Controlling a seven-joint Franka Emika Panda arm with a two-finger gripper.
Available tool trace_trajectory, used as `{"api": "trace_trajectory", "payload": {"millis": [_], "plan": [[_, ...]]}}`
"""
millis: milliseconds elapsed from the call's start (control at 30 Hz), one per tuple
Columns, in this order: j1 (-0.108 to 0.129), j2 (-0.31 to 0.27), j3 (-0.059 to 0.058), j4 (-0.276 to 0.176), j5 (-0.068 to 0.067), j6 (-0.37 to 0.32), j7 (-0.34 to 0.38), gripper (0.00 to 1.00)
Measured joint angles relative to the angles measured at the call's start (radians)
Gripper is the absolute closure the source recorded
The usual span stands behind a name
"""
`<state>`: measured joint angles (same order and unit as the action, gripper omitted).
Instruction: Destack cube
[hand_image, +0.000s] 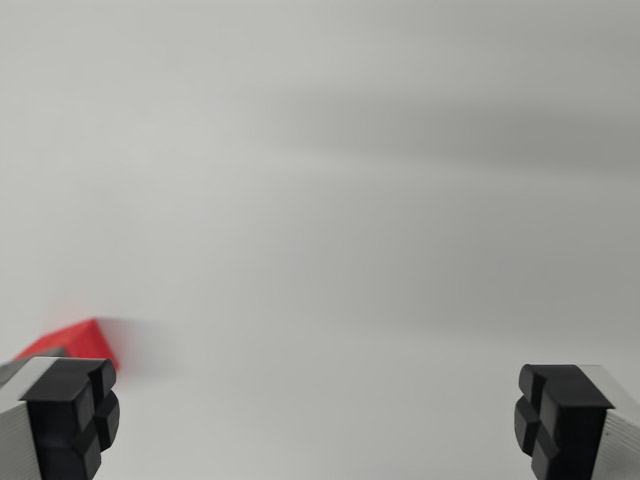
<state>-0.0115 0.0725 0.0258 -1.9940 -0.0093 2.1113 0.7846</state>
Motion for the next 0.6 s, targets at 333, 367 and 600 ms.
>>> {"api": "trace_trajectory", "payload": {"millis": [333, 367, 600], "plan": [[0.008, -0.011, 0.006, -0.028, 0.0, 0.013, 0.0, 0.0], [0.009, -0.013, 0.006, -0.031, 0.0, 0.015, 0.0, 0.0], [0.018, -0.025, 0.013, -0.062, 0.0, 0.03, 0.0, 0.0]]}}
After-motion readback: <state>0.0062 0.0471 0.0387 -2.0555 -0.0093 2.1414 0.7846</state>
